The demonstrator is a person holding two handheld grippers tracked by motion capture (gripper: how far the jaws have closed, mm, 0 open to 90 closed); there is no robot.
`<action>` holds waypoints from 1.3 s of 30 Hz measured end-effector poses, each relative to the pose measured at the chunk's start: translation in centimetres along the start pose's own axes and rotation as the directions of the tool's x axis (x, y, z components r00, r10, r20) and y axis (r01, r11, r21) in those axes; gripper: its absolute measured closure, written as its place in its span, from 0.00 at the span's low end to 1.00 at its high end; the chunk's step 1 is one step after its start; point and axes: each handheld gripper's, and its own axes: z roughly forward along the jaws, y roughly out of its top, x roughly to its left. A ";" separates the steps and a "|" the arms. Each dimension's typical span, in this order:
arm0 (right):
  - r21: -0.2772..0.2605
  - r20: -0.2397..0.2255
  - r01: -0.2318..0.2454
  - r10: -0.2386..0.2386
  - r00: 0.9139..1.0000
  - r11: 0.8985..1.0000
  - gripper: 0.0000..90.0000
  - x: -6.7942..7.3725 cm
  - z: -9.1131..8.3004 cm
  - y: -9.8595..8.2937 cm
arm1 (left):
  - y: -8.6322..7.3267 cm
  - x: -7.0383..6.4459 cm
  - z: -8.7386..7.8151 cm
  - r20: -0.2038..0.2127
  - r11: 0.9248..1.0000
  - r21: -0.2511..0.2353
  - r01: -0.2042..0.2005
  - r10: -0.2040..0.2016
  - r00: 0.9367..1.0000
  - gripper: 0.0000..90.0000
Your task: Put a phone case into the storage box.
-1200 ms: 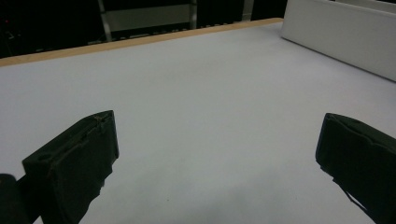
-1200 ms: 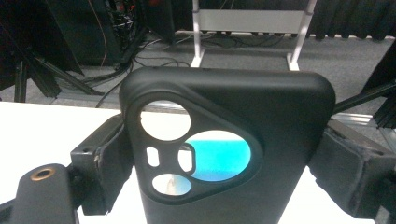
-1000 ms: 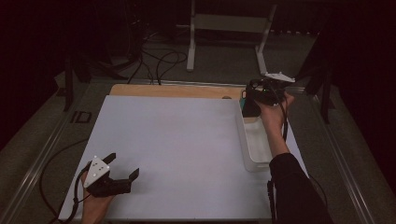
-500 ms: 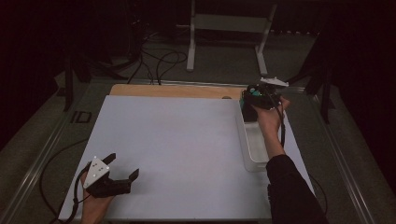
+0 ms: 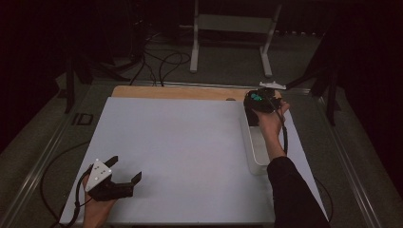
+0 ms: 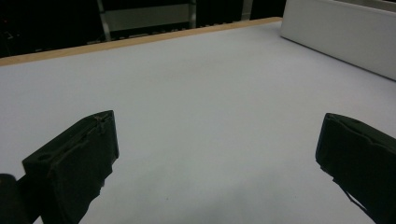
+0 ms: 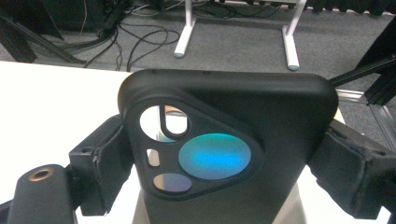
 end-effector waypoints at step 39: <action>0.019 -0.049 0.057 -0.056 0.997 0.998 0.08 -0.5 1.2 0.8 | -0.1 0.1 0.0 0.003 1.000 0.001 0.005 -0.005 1.000 0.00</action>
